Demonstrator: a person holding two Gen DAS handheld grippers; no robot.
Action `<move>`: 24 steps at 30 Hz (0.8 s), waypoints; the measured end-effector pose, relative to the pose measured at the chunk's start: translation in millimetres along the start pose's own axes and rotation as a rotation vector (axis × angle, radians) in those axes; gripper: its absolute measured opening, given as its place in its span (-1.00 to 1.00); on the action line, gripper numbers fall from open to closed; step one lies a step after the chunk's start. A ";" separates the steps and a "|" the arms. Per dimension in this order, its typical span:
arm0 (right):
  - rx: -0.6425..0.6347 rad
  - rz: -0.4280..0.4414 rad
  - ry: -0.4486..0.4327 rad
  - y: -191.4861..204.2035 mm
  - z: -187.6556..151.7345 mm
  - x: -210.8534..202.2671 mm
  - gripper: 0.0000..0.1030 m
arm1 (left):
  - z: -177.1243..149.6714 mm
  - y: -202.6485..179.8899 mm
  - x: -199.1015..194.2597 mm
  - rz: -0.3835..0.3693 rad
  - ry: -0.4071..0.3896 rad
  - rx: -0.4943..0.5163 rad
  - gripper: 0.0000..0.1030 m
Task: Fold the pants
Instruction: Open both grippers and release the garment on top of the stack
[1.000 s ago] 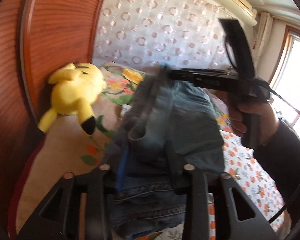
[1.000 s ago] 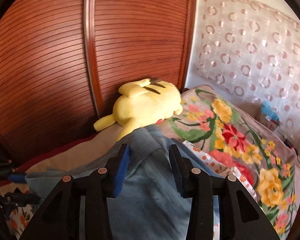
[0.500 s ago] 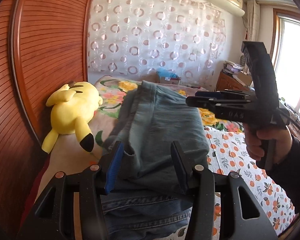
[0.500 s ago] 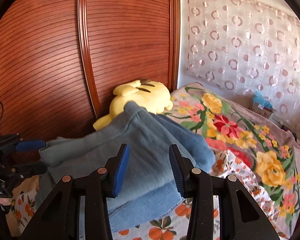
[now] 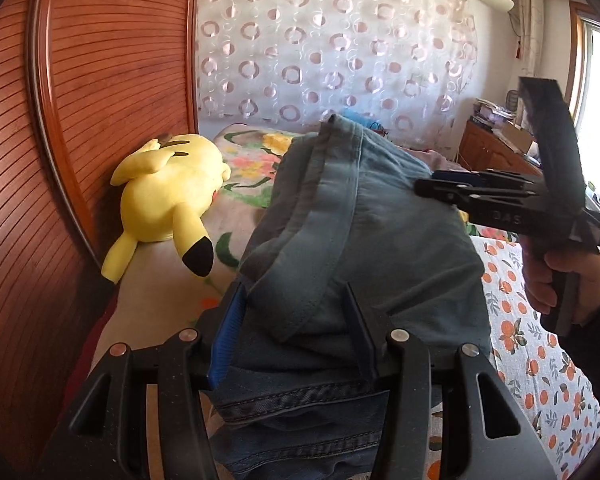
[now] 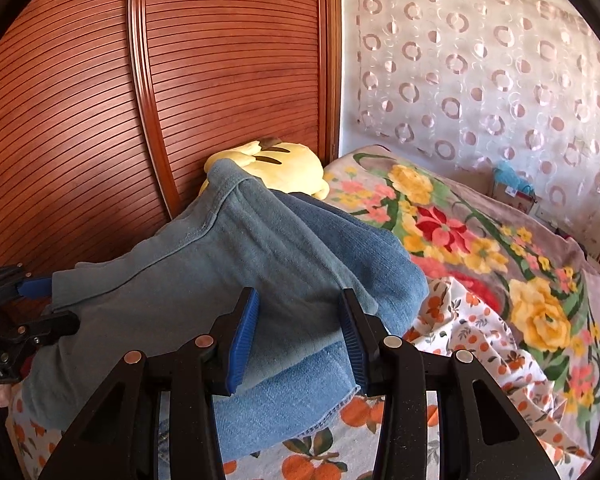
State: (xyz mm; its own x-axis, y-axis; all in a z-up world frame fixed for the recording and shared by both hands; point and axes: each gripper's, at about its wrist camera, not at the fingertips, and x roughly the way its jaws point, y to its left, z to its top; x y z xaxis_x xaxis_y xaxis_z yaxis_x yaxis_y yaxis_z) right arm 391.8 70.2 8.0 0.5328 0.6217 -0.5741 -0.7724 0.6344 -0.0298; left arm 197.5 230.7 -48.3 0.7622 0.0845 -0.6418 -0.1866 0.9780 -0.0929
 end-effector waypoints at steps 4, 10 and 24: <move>0.019 -0.009 -0.017 1.9 -5.3 -14.6 -0.17 | 1.5 -6.3 -9.7 0.012 -0.017 0.016 -0.01; 0.052 -0.022 -0.052 8.2 -26.1 -50.8 -0.17 | 2.8 -20.5 -34.4 0.007 -0.063 0.039 -0.01; 0.123 -0.129 -0.113 26.4 -92.7 -167.9 -0.02 | 3.6 -88.3 -84.7 -0.092 -0.180 0.127 0.70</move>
State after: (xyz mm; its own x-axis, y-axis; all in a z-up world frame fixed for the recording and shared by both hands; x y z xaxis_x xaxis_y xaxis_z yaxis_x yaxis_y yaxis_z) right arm 249.9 -60.0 27.8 0.6656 0.5745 -0.4763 -0.6506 0.7594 0.0070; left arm 151.7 137.9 17.0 0.8726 0.0156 -0.4882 -0.0409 0.9983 -0.0412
